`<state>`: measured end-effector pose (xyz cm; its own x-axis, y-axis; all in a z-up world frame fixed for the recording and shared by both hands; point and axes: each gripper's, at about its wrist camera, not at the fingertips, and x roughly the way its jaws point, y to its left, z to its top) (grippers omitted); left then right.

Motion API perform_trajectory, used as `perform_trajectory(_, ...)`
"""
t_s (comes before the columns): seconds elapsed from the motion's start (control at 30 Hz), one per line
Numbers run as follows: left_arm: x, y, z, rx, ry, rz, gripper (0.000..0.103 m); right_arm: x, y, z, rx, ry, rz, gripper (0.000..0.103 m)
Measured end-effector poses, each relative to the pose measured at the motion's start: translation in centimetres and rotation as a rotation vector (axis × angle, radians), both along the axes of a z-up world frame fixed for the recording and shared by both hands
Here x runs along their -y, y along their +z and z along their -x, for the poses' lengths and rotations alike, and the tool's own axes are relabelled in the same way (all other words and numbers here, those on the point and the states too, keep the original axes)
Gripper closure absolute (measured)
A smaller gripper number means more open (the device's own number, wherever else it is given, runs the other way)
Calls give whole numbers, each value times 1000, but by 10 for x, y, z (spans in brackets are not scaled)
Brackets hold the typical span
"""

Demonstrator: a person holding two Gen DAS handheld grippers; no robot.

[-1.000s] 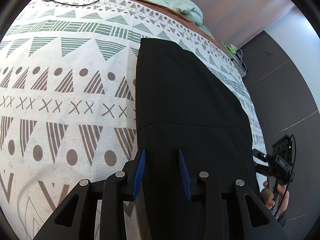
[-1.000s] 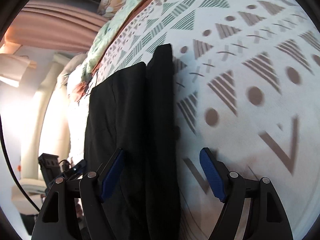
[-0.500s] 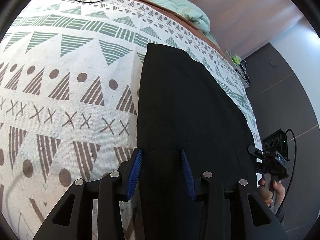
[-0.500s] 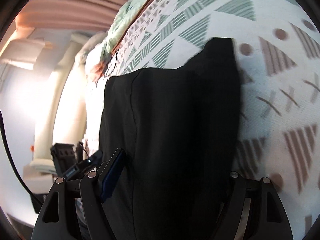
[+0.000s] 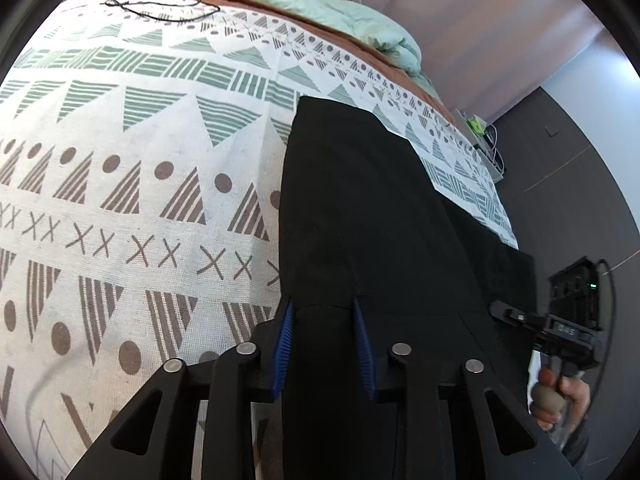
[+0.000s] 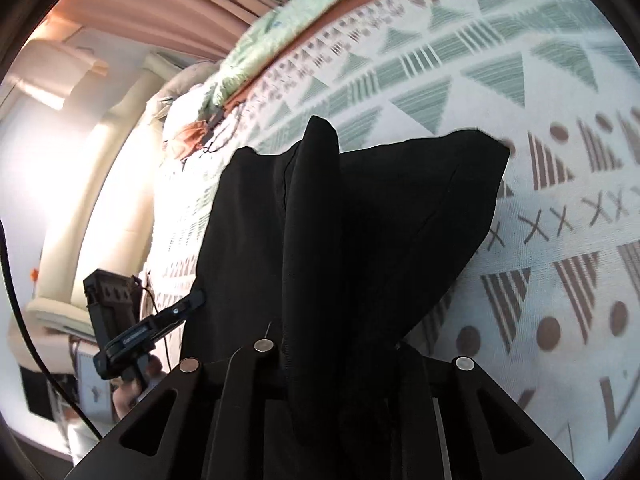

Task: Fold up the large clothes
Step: 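Lift the folded jacket up with both tools clamping its edge, then carry the held jacket with both tools toward the bed's pillow end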

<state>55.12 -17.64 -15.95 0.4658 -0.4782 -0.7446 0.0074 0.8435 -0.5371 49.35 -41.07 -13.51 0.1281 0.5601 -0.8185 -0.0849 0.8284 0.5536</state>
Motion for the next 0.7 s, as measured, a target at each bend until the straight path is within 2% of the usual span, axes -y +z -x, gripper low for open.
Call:
perform_trajectory(0.27, 2, 34, 24, 94, -18, 15, 84, -9, 60, 34, 94, -21, 22, 86)
perform_trajectory(0.47, 1, 76, 61, 205, -35, 47, 87, -21, 111, 70, 191, -37, 15, 86)
perform_trajectory(0.7, -20, 132, 94, 292, -44, 68, 87, -55, 170, 105, 309, -38, -18, 86)
